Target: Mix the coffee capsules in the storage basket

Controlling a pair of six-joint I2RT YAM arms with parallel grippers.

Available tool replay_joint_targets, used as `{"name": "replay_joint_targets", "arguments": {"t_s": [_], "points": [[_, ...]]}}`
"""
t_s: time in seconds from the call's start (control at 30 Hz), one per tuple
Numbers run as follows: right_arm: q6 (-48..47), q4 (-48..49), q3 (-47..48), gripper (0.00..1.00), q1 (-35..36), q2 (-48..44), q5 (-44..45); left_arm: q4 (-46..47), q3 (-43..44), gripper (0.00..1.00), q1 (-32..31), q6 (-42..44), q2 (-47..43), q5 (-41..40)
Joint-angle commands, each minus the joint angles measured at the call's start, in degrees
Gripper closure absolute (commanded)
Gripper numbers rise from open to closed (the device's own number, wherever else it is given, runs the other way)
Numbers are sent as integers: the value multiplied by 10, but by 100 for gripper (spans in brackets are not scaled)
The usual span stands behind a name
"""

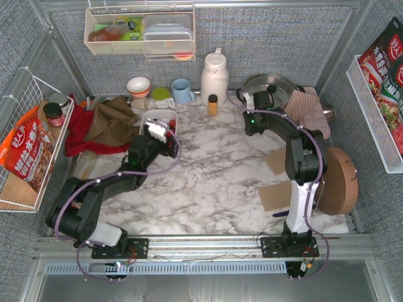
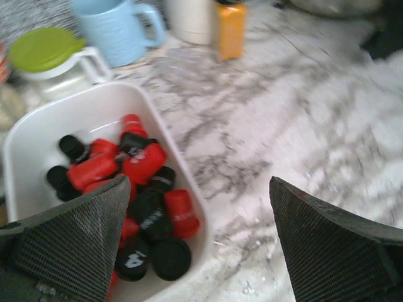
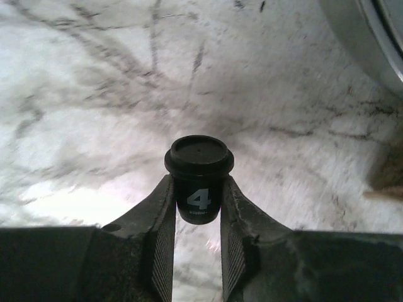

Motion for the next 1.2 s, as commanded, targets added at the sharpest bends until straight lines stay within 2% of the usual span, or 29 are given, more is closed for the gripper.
{"name": "replay_joint_targets", "arguments": {"t_s": [0.0,0.13,0.27,0.4,0.57,0.93,0.97,1.1,1.17], "points": [[29,35,-57,78,23,-76,-11,195,-65,1,-41,159,4,85],[71,64,-147,80,77,-189,-35,276,-85,1,-74,204,28,140],[138,163,-273,80,145,-320,-85,368,-104,1,-102,262,60,215],[200,236,-359,80,204,-416,-104,496,-118,1,-117,249,105,251],[257,289,-401,80,237,-450,-142,512,-108,1,-145,256,125,256],[276,324,-421,80,264,-455,-159,511,-97,1,-184,264,149,220],[276,324,-422,80,265,-457,-160,511,-96,4,-185,264,150,211],[278,316,-426,78,266,-459,-166,511,-92,30,-188,271,150,190],[278,312,-426,76,266,-458,-168,509,-90,36,-189,272,152,188]]}}
